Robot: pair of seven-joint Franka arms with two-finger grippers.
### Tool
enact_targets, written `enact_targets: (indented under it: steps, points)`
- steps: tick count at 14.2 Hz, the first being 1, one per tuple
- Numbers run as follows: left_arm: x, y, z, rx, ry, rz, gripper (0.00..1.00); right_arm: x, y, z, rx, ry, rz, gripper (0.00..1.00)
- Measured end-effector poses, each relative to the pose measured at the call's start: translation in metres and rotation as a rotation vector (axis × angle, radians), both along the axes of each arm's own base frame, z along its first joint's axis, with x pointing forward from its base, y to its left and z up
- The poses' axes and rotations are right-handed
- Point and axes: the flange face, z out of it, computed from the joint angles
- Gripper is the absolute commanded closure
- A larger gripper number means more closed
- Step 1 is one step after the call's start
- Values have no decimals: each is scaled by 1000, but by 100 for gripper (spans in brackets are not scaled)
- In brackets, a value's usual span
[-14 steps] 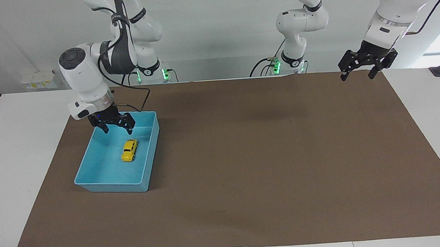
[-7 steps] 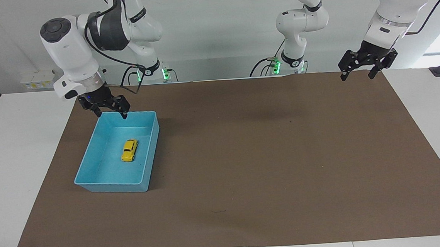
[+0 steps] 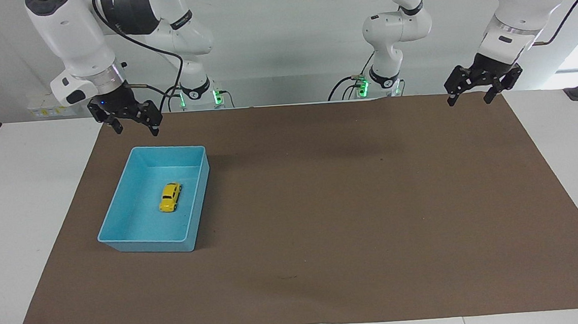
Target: Wind up and store yellow beetle car
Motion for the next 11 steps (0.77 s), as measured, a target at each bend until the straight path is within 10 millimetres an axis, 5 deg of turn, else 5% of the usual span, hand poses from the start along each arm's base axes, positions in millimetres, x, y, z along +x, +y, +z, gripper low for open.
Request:
enact_targets:
  steps: [11]
  points:
    - [0, 0, 0, 0, 0, 0, 0, 3, 0, 1, 3, 5, 2, 0]
